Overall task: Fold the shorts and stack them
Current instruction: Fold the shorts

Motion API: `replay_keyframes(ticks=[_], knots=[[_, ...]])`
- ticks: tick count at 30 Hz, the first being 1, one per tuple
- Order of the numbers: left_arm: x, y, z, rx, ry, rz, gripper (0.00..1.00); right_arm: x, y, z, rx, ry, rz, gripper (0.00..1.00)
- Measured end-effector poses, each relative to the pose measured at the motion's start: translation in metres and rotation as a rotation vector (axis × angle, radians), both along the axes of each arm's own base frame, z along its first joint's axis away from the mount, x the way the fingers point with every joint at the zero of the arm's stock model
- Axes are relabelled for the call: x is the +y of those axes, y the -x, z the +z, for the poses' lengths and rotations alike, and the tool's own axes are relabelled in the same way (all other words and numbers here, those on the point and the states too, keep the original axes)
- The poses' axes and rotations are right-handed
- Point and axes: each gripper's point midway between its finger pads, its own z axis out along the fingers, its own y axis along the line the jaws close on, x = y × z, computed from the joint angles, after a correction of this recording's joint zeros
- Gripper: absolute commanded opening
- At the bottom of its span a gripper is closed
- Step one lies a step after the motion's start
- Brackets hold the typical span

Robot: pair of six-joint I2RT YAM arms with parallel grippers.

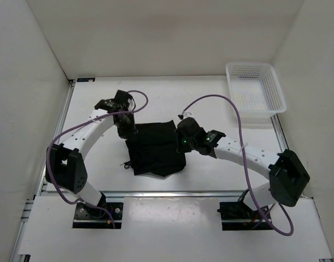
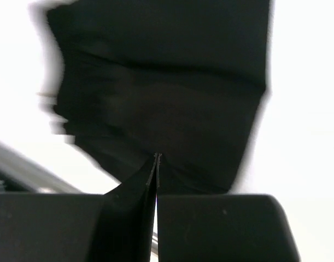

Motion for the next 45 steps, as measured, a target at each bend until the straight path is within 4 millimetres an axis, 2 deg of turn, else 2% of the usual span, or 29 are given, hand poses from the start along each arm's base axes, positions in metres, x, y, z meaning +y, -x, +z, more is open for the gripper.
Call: replay_keyframes(ticks=[3, 6, 10, 13, 16, 19, 26, 28, 29, 30, 31, 33, 34, 35, 36, 39, 41, 43, 45], knots=[[-0.008, 0.023, -0.031, 0.084, -0.016, -0.012, 0.10, -0.026, 0.001, -0.036, 0.101, 0.067, -0.052, 0.00], [-0.006, 0.026, -0.059, 0.157, -0.059, 0.007, 0.10, -0.035, -0.004, -0.052, 0.159, 0.080, -0.081, 0.00], [-0.004, 0.005, -0.086, 0.195, -0.128, 0.034, 0.10, -0.030, -0.012, -0.078, 0.214, 0.103, -0.085, 0.00], [-0.007, -0.021, -0.104, 0.206, -0.153, 0.046, 0.10, -0.020, -0.019, -0.109, 0.266, 0.142, -0.080, 0.00], [-0.005, -0.040, -0.113, 0.212, -0.163, 0.057, 0.10, -0.003, -0.036, -0.112, 0.267, 0.110, -0.087, 0.00], [0.003, -0.058, -0.110, 0.194, -0.173, 0.072, 0.10, 0.008, -0.049, -0.112, 0.258, 0.088, -0.097, 0.00], [0.030, -0.096, -0.108, 0.181, -0.175, 0.128, 0.10, 0.019, -0.077, -0.110, 0.241, 0.067, -0.122, 0.00], [0.040, -0.104, -0.101, 0.169, -0.183, 0.140, 0.13, 0.015, -0.081, -0.109, 0.235, 0.078, -0.130, 0.10], [0.045, -0.109, -0.095, 0.157, -0.187, 0.146, 0.15, 0.010, -0.083, -0.109, 0.233, 0.095, -0.138, 0.20], [0.048, -0.114, -0.088, 0.140, -0.191, 0.148, 0.17, 0.005, -0.084, -0.107, 0.230, 0.116, -0.143, 0.48], [0.052, -0.120, -0.080, 0.119, -0.191, 0.153, 0.31, -0.002, -0.084, -0.103, 0.229, 0.150, -0.152, 0.65], [0.056, -0.126, -0.064, 0.077, -0.186, 0.143, 0.53, -0.014, -0.086, -0.086, 0.209, 0.186, -0.172, 0.96], [0.057, -0.125, -0.055, 0.062, -0.182, 0.137, 0.70, -0.020, -0.086, -0.073, 0.191, 0.191, -0.184, 1.00], [0.055, -0.123, -0.044, 0.046, -0.177, 0.130, 0.72, -0.027, -0.087, -0.054, 0.159, 0.189, -0.196, 1.00], [0.054, -0.119, -0.031, 0.026, -0.172, 0.119, 0.79, -0.035, -0.087, -0.030, 0.116, 0.175, -0.211, 1.00], [0.048, -0.107, 0.021, -0.082, -0.137, 0.106, 0.81, -0.060, -0.087, 0.056, -0.043, 0.074, -0.272, 1.00], [0.048, -0.089, 0.061, -0.175, -0.098, 0.106, 0.81, -0.090, -0.085, 0.105, -0.143, 0.009, -0.343, 1.00], [0.057, -0.064, 0.102, -0.286, -0.064, 0.127, 0.81, -0.126, -0.080, 0.135, -0.212, -0.014, -0.430, 1.00], [0.067, -0.033, 0.133, -0.391, -0.033, 0.162, 0.83, -0.166, -0.069, 0.142, -0.243, 0.017, -0.531, 1.00]])
